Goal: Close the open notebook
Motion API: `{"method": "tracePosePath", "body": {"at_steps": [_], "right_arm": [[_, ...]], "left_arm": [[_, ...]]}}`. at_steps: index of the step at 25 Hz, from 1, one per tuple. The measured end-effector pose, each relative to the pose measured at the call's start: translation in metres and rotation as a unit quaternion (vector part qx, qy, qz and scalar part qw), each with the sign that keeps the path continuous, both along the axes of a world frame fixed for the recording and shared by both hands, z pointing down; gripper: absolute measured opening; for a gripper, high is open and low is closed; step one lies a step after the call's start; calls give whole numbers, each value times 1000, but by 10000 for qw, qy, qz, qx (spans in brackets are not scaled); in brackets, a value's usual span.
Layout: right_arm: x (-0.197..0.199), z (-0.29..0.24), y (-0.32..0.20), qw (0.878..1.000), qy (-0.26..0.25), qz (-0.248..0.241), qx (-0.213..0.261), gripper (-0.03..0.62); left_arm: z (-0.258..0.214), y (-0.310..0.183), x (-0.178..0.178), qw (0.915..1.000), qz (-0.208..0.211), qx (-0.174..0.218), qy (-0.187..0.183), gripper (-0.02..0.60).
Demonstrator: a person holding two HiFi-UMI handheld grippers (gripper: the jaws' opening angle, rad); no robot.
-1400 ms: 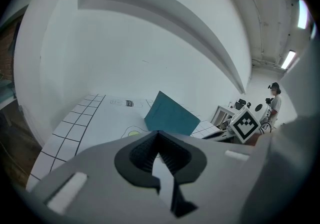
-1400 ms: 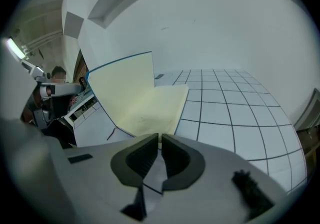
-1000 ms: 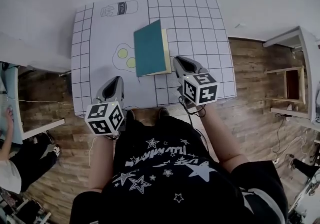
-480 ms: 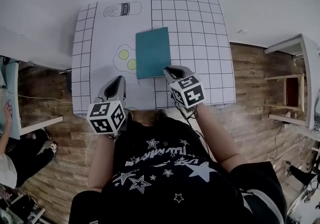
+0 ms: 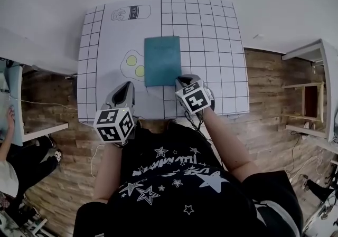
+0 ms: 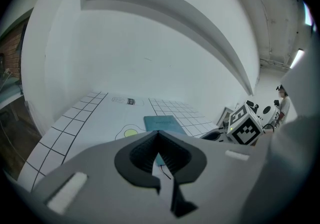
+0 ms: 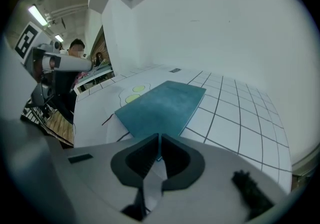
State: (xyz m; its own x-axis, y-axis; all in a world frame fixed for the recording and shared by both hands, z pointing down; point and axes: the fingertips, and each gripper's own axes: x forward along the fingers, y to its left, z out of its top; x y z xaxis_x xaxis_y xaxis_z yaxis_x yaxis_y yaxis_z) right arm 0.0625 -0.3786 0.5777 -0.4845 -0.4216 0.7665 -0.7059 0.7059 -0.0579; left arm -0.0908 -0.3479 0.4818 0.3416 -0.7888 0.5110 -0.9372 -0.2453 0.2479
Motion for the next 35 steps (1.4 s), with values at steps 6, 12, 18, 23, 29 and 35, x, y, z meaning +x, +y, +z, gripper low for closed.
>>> {"method": "tracePosePath", "body": {"at_steps": [6,12,18,23,29,35], "right_arm": [[-1,2,-1,9995,-69,-77,-305,26],[0,1,-1,9979,-268,-297,-501,26],[12,-21,6,9921,-1243,-15,-164,25],[40,-35,23,9883,-1479,376,15,25],[64,-56,63,9865,-1317,893,382,25],[62,-75,124,9762,-1554,1337,705,25]], "left_arm": [[1,6,3,9997,-190,-115,46,9],[2,15,5,9987,-355,-308,220,9],[5,28,11,9989,-243,-363,176,9],[9,48,15,9988,-70,-395,293,9],[7,92,6,9985,154,-271,453,9],[0,157,-8,9987,384,29,343,9]]}}
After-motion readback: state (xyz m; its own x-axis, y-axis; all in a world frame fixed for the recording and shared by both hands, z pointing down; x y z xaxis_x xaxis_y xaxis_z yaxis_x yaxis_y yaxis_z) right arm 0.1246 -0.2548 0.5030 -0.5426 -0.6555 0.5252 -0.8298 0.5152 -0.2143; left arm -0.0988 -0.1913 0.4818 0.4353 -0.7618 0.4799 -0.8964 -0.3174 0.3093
